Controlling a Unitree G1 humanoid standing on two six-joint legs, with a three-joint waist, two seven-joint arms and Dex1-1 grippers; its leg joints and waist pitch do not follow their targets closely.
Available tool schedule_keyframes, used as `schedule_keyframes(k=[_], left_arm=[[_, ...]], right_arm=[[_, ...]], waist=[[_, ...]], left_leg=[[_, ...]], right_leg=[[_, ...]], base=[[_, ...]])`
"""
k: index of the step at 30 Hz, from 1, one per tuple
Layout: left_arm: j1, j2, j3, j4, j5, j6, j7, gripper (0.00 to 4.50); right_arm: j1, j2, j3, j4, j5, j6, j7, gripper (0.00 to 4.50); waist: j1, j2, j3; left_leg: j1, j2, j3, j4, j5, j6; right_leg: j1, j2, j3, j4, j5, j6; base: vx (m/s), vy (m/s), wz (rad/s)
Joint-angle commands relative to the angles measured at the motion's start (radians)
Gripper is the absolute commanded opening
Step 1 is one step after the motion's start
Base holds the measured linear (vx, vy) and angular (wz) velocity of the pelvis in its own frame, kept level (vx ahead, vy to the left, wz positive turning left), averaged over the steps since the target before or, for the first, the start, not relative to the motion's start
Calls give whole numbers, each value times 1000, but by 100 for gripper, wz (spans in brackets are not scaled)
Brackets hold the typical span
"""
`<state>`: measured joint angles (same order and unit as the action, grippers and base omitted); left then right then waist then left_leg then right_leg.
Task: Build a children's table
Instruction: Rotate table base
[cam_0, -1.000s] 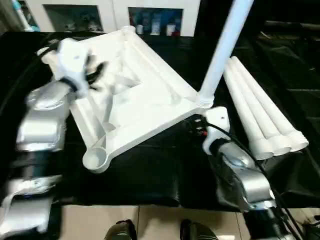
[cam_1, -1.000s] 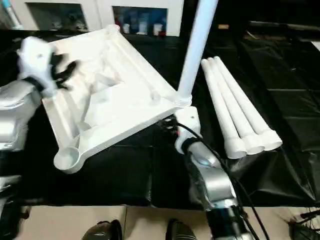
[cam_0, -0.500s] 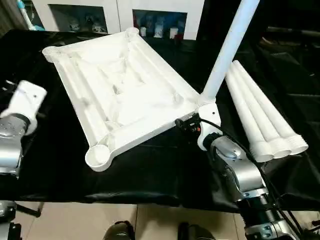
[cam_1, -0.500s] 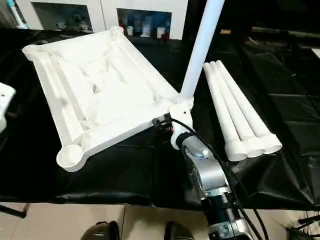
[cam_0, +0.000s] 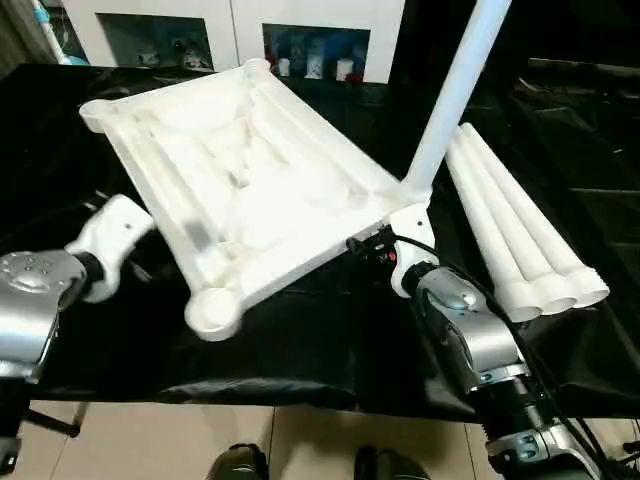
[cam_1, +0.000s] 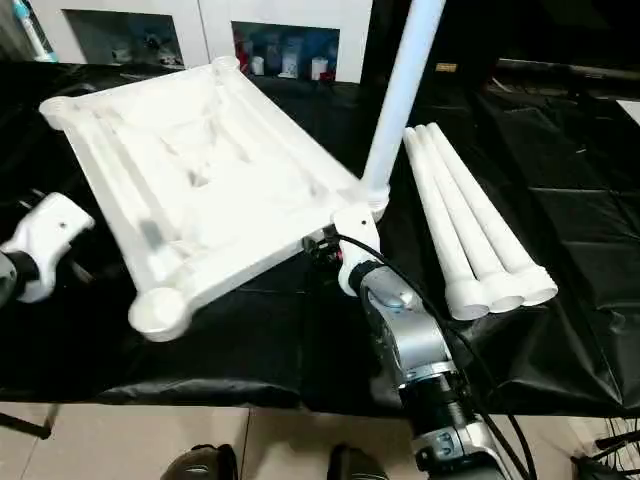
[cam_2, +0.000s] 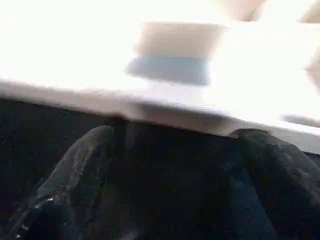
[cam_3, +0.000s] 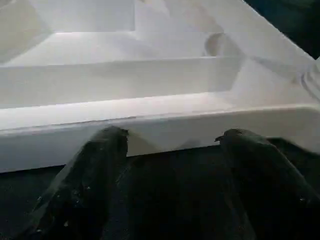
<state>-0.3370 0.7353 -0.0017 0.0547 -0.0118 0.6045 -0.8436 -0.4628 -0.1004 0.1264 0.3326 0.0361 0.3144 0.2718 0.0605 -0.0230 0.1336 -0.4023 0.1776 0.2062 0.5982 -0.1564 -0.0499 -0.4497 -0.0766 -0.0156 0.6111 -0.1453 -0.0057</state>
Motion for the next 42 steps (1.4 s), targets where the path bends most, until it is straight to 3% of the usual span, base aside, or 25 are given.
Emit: schedule_keyframes(k=[1, 9, 14, 17, 21, 25, 29, 34, 36, 39, 42], left_arm=[[18, 7, -26, -98, -79, 14, -79, 447], [39, -42, -69, -192, -146, 14, -150, 447], [27, -114, -138, -207, -172, 21, -139, 447], [0, -160, -174, -159, -138, -13, -98, 447], [-30, -209, -146, -118, -131, -61, -46, 447], [-70, -237, -44, -144, -217, -73, -37, 447], [-90, -167, -7, -117, -174, -54, 3, 447], [-166, -80, 61, 86, 37, -75, 321, 447], [-173, -67, 89, 116, 55, -62, 373, 447], [-118, 7, 29, 142, 104, -36, 337, 447], [-72, 21, -10, 100, 90, 4, 269, 447]], right_arm=[[-16, 0, 15, 23, -4, -19, 24, 348], [-29, 7, 36, 39, -4, -39, 70, 348], [-19, -4, 47, 19, -5, -47, 99, 348], [-9, -35, 17, -62, -8, 8, 75, 348], [-8, -60, -19, -121, 4, 42, 67, 348], [-13, -89, -50, -152, 15, 57, 80, 348], [-10, -101, -40, -136, 8, 66, 96, 348], [3, -90, -15, -110, -3, 60, 90, 348], [2, -81, -12, -100, -4, 58, 89, 348], [-10, -59, 1, -59, -2, 50, 98, 348], [-18, -52, 16, -24, -1, 36, 117, 348]], waist=[[-3, 23, -92], [-12, 20, -93], [-15, 22, -94], [-15, 23, -96], [-14, 21, -95], [-15, 20, -96], [-21, 17, -97], [-25, 18, -99], [-23, 20, -101], [-18, 23, -104], [-16, 24, -102]], left_leg=[[36, 36, -25, -80, -287, -25], [31, 35, -24, -78, -264, -16], [32, 34, -22, -75, -252, -7], [31, 33, -22, -74, -237, -1], [32, 32, -22, -72, -248, -3], [30, 31, -23, -71, -244, -5], [28, 30, -23, -68, -223, 13], [28, 29, -27, -67, -228, 2], [32, 30, -27, -66, -219, -2], [33, 32, -27, -66, -209, 6], [34, 35, -27, -68, -230, 2]], right_leg=[[50, -42, 31, -58, -209, -205], [56, -42, 32, -58, -212, -197], [56, -39, 32, -58, -188, -205], [60, -36, 31, -56, -165, -205], [61, -36, 31, -62, -202, -184], [62, -36, 29, -59, -195, -194], [64, -35, 28, -57, -174, -200], [64, -31, 27, -58, -207, -168], [60, -34, 28, -56, -194, -181], [58, -35, 27, -52, -162, -206], [56, -39, 28, -55, -176, -218]], base=[[0, 0, 0], [0, 0, 0], [0, 0, 0], [0, 0, 0], [0, 0, 0], [0, 0, 0], [0, 0, 0], [0, 0, 0], [0, 0, 0], [0, 0, 0], [0, 0, 0]])
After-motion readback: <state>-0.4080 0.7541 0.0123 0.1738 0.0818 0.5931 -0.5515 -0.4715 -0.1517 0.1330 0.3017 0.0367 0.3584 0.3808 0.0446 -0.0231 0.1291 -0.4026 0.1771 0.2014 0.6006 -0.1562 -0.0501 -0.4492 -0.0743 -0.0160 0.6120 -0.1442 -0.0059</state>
